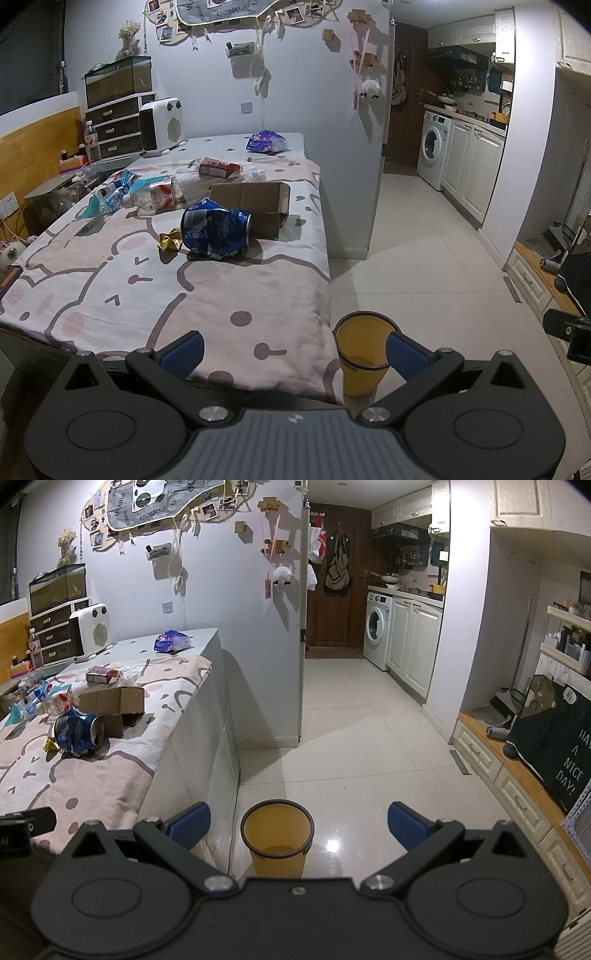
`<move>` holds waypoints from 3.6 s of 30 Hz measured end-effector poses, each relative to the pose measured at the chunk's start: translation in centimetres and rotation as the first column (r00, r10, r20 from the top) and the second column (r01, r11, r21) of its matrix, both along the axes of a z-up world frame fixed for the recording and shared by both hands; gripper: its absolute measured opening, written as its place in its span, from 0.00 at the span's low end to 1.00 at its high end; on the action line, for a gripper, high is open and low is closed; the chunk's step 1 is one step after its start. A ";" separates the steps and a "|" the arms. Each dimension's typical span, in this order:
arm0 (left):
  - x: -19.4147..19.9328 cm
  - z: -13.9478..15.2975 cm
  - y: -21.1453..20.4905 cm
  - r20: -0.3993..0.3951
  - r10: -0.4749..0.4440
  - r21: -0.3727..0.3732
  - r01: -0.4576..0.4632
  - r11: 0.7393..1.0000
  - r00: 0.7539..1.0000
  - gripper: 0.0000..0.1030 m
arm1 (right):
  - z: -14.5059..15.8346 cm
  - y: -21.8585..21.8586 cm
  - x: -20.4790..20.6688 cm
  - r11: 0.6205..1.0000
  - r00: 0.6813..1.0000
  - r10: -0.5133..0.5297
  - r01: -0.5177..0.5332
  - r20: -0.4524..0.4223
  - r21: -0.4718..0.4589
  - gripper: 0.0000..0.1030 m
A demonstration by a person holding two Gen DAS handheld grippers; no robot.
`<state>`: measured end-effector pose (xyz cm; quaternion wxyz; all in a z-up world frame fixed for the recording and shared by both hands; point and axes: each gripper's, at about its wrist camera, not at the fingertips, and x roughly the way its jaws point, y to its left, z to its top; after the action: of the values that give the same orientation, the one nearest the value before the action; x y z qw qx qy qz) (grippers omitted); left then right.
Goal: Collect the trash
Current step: 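Move both tools toward the crushed blue can and gold foil wrapper, then grasp the gold foil wrapper with the left tool while the right tool grasps the blue can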
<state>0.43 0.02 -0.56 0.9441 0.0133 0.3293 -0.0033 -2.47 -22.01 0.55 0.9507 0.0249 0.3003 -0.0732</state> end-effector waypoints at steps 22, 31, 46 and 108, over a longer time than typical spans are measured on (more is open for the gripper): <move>7.9 -5.2 3.8 0.035 0.123 -0.023 -0.122 0.992 0.992 1.00 | -4.7 0.9 7.4 0.991 0.998 0.070 -0.070 0.008 0.118 1.00; 13.0 -6.4 8.1 0.026 0.192 0.022 -0.193 0.981 0.981 1.00 | -5.9 4.4 12.4 0.949 0.975 0.217 -0.220 0.039 0.225 1.00; 21.4 -7.4 17.8 -0.049 0.197 -0.108 -0.202 0.973 0.979 1.00 | -7.0 11.3 19.3 0.868 0.929 0.344 -0.370 0.137 0.331 1.00; 20.5 -9.2 22.4 0.078 0.182 -0.359 -0.142 0.923 0.980 0.24 | -8.3 22.3 27.0 0.594 0.649 0.749 -0.748 0.136 0.297 0.42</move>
<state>20.92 22.44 -9.76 0.9449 -0.1826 0.2710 0.0168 24.58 0.28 -7.78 0.8747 0.0539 0.2921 0.3829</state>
